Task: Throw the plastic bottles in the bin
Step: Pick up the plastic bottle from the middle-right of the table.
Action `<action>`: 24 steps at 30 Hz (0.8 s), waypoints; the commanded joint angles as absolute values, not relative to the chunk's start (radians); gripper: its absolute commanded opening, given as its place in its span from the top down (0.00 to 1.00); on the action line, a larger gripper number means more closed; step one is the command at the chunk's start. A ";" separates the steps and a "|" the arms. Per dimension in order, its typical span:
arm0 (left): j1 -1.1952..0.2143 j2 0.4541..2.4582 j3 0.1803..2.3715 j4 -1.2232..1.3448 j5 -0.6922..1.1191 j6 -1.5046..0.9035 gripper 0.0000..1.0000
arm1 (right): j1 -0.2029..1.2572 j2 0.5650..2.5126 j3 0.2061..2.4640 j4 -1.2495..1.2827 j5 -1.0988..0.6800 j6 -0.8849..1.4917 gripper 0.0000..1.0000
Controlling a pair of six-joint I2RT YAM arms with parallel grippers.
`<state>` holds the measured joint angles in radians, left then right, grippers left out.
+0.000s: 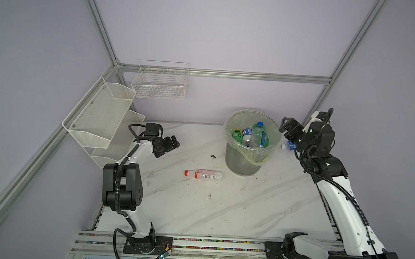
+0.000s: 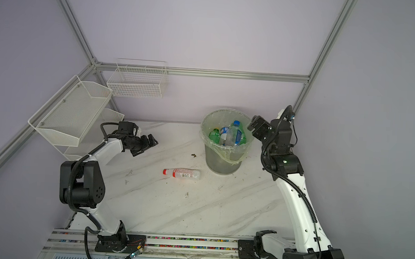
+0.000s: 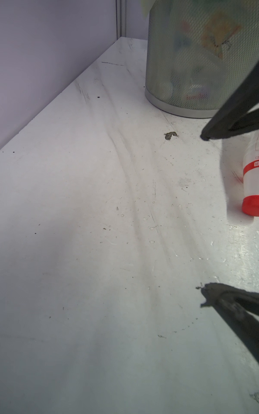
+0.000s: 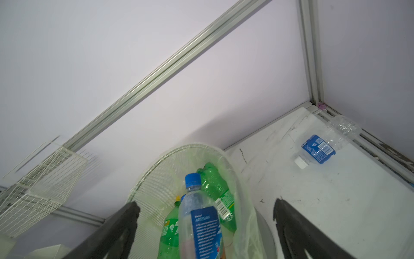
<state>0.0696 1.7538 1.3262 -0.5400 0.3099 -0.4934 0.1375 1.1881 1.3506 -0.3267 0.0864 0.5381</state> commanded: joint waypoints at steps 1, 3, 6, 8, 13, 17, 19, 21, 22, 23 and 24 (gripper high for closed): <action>0.071 1.750 1.431 -0.527 0.329 -0.482 0.00 | 0.043 1.220 1.350 -0.312 -0.059 0.574 0.03; 0.071 1.747 1.428 -0.526 0.333 -0.486 0.00 | -0.026 1.246 1.344 -0.307 -0.103 0.598 0.03; 0.072 1.750 1.428 -0.521 0.346 -0.493 0.00 | -0.109 1.300 1.350 -0.322 -0.108 0.671 0.03; 0.071 1.753 1.430 -0.521 0.354 -0.497 0.00 | -0.149 1.335 1.346 -0.338 -0.084 0.725 0.03; 0.072 1.743 1.432 -0.522 0.369 -0.504 0.00 | -0.204 1.429 1.325 -0.402 -0.013 0.816 0.03; 0.072 1.746 1.429 -0.513 0.378 -0.513 0.00 | -0.239 1.496 1.325 -0.441 0.002 0.797 0.03; 0.073 1.756 1.436 -0.514 0.390 -0.518 0.00 | -0.261 1.514 1.301 -0.443 0.015 0.790 0.03; 0.075 1.764 1.440 -0.516 0.403 -0.525 0.00 | -0.288 1.530 1.262 -0.448 0.014 0.794 0.03; 0.077 1.764 1.439 -0.515 0.405 -0.528 0.00 | -0.302 1.533 1.239 -0.455 0.011 0.805 0.03; 0.077 1.764 1.436 -0.515 0.405 -0.531 0.00 | -0.320 1.538 1.214 -0.462 -0.001 0.819 0.02; 0.077 1.763 1.437 -0.515 0.406 -0.531 0.00 | -0.332 1.539 1.188 -0.462 -0.009 0.826 0.03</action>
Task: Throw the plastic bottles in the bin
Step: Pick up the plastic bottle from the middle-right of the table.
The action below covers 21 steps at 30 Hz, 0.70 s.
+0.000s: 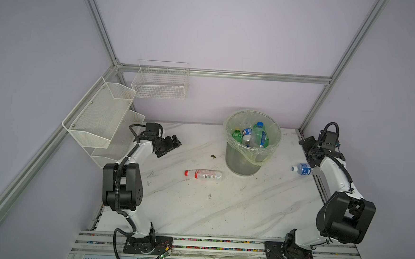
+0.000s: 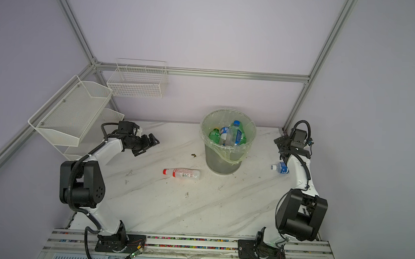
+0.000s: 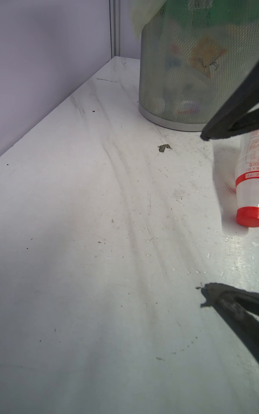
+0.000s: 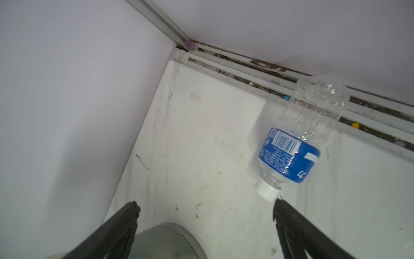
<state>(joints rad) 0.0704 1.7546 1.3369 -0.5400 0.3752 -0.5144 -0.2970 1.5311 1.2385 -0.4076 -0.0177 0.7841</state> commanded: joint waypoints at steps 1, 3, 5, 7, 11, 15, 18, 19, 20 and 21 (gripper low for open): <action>0.078 1.762 1.434 -0.515 0.405 -0.532 0.00 | -0.337 1.538 1.167 -0.457 -0.007 0.824 0.03; 0.077 1.761 1.433 -0.515 0.407 -0.535 0.00 | -0.341 1.541 1.138 -0.455 0.024 0.820 0.03; 0.077 1.766 1.434 -0.514 0.408 -0.535 0.00 | -0.354 1.549 1.117 -0.454 0.031 0.814 0.03; 0.077 1.764 1.432 -0.514 0.412 -0.534 0.00 | -0.370 1.559 1.101 -0.455 0.032 0.809 0.03; 0.077 1.756 1.429 -0.514 0.399 -0.531 0.00 | -0.398 1.604 1.085 -0.457 0.022 0.781 0.03; 0.077 1.763 1.428 -0.514 0.399 -0.529 0.00 | -0.422 1.650 1.074 -0.475 0.053 0.781 0.03; 0.077 1.767 1.428 -0.514 0.403 -0.534 0.00 | -0.426 1.673 1.079 -0.482 0.073 0.775 0.03; 0.077 1.768 1.427 -0.514 0.402 -0.534 0.00 | -0.429 1.674 1.080 -0.481 0.084 0.776 0.03; 0.078 1.768 1.427 -0.515 0.400 -0.533 0.00 | -0.430 1.679 1.081 -0.479 0.097 0.781 0.03; 0.077 1.768 1.427 -0.514 0.397 -0.533 0.00 | -0.431 1.685 1.081 -0.472 0.102 0.780 0.03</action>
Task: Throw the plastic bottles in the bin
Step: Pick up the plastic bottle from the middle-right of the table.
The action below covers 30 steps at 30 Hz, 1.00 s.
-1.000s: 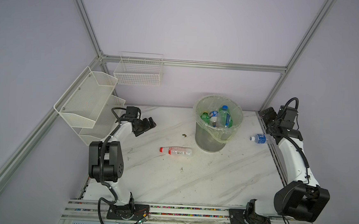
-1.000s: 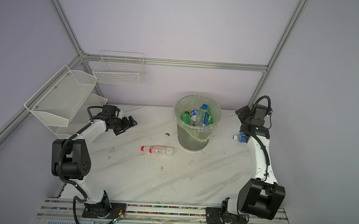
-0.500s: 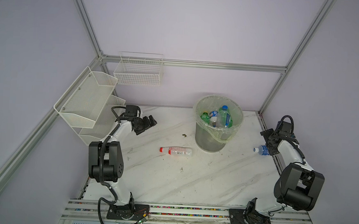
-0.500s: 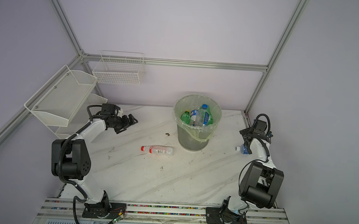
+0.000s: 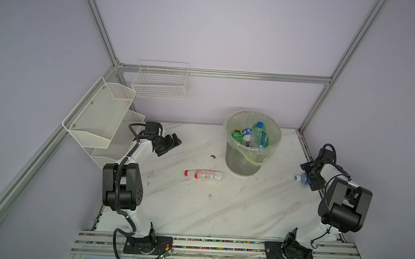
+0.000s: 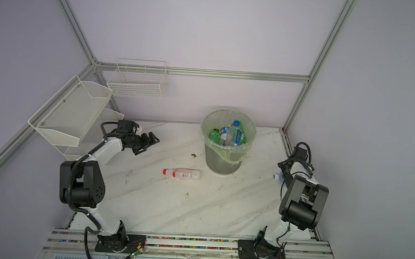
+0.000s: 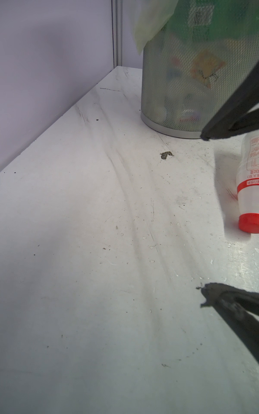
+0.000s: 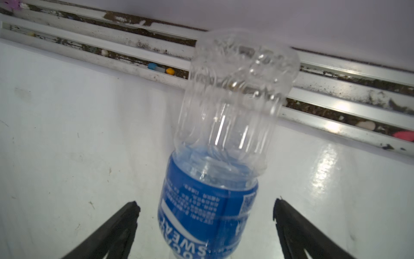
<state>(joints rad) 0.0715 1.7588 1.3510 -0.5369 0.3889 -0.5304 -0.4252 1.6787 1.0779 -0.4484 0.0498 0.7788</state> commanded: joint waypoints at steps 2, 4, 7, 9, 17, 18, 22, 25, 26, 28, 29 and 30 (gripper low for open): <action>0.078 1.771 1.427 -0.511 0.395 -0.530 0.00 | -0.431 1.711 1.093 -0.464 0.093 0.774 0.03; 0.077 1.774 1.427 -0.510 0.397 -0.529 0.00 | -0.431 1.746 1.106 -0.467 0.093 0.774 0.03; 0.077 1.776 1.426 -0.512 0.392 -0.526 0.00 | -0.435 1.775 1.117 -0.468 0.122 0.756 0.05; 0.077 1.773 1.425 -0.511 0.390 -0.526 0.00 | -0.437 1.778 1.111 -0.458 0.126 0.742 0.09; 0.077 1.772 1.428 -0.511 0.388 -0.525 0.00 | -0.437 1.733 1.085 -0.418 0.061 0.711 0.58; 0.078 1.772 1.428 -0.512 0.389 -0.523 0.00 | -0.437 1.714 1.079 -0.412 0.055 0.700 0.60; 0.077 1.768 1.428 -0.513 0.387 -0.522 0.00 | -0.436 1.643 1.072 -0.408 0.020 0.676 0.62; 0.076 1.769 1.428 -0.512 0.387 -0.523 0.00 | -0.431 1.588 1.073 -0.418 -0.019 0.651 0.63; 0.077 1.768 1.427 -0.513 0.386 -0.523 0.00 | -0.425 1.560 1.072 -0.419 -0.035 0.641 0.63; 0.077 1.770 1.428 -0.513 0.384 -0.522 0.00 | -0.414 1.514 1.078 -0.426 -0.062 0.618 0.64; 0.077 1.772 1.428 -0.513 0.383 -0.521 0.00 | -0.401 1.484 1.086 -0.430 -0.073 0.602 0.65; 0.077 1.772 1.429 -0.514 0.382 -0.520 0.00 | -0.386 1.454 1.096 -0.439 -0.076 0.592 0.65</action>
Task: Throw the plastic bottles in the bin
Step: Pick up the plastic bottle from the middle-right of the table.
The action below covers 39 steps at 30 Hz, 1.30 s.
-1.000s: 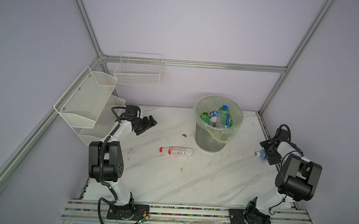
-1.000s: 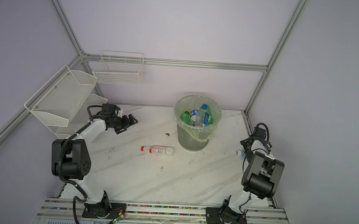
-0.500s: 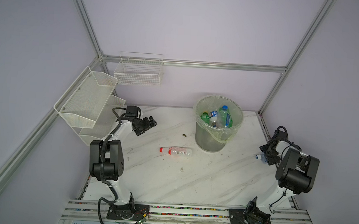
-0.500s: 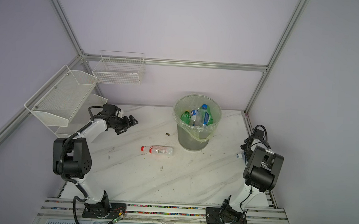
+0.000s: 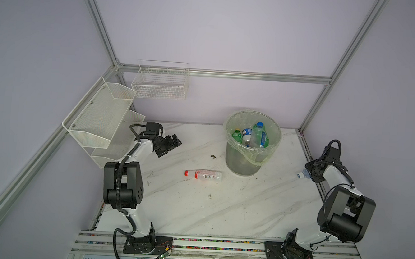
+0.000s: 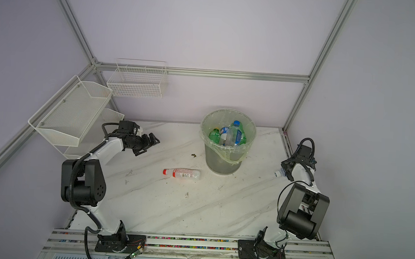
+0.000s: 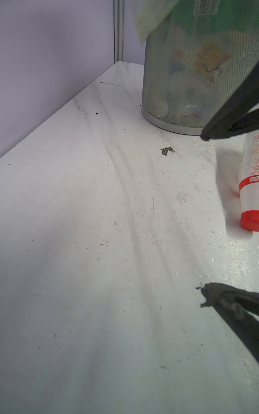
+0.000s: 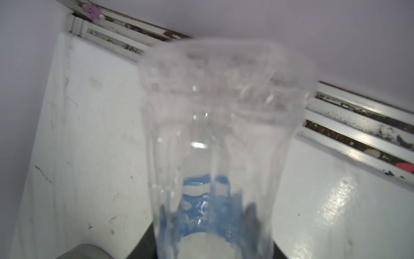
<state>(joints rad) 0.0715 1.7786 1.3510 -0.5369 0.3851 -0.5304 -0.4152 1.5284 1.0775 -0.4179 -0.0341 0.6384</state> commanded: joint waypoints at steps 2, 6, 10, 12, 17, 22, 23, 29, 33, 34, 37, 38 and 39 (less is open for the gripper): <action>0.077 1.773 1.430 -0.515 0.378 -0.519 0.00 | -0.361 1.408 1.127 -0.473 -0.108 0.574 0.65; 0.077 1.778 1.438 -0.523 0.369 -0.516 0.00 | -0.272 1.312 1.197 -0.555 -0.085 0.553 0.65; 0.078 1.773 1.438 -0.527 0.362 -0.511 0.00 | -0.234 1.210 1.207 -0.563 -0.114 0.510 0.65; 0.077 1.770 1.436 -0.528 0.360 -0.511 0.00 | -0.215 1.156 1.212 -0.563 -0.125 0.492 0.65; 0.077 1.769 1.437 -0.529 0.357 -0.507 0.00 | -0.188 1.058 1.226 -0.530 -0.197 0.455 0.66; 0.078 1.769 1.436 -0.531 0.352 -0.507 0.00 | -0.168 0.990 1.261 -0.485 -0.249 0.447 0.66; 0.078 1.769 1.434 -0.531 0.352 -0.506 0.00 | -0.164 0.985 1.276 -0.480 -0.267 0.439 0.66; 0.077 1.769 1.433 -0.531 0.350 -0.507 0.00 | -0.154 0.946 1.332 -0.445 -0.369 0.387 0.66; 0.077 1.767 1.434 -0.531 0.350 -0.504 0.00 | -0.154 0.881 1.314 -0.379 -0.450 0.378 0.66; 0.077 1.767 1.434 -0.533 0.350 -0.505 0.00 | -0.154 0.868 1.312 -0.373 -0.467 0.375 0.66; 0.078 1.766 1.434 -0.532 0.351 -0.504 0.00 | -0.154 0.827 1.298 -0.377 -0.515 0.351 0.66; 0.077 1.768 1.433 -0.533 0.349 -0.504 0.00 | -0.152 0.805 1.285 -0.376 -0.527 0.347 0.66; 0.078 1.768 1.433 -0.532 0.350 -0.504 0.00 | -0.151 0.783 1.271 -0.372 -0.539 0.345 0.66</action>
<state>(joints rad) 0.0715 1.7786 1.3510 -0.5411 0.3515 -0.5285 -0.1593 0.8253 1.2964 -0.4152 -0.4591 0.3805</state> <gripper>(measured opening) 0.999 0.447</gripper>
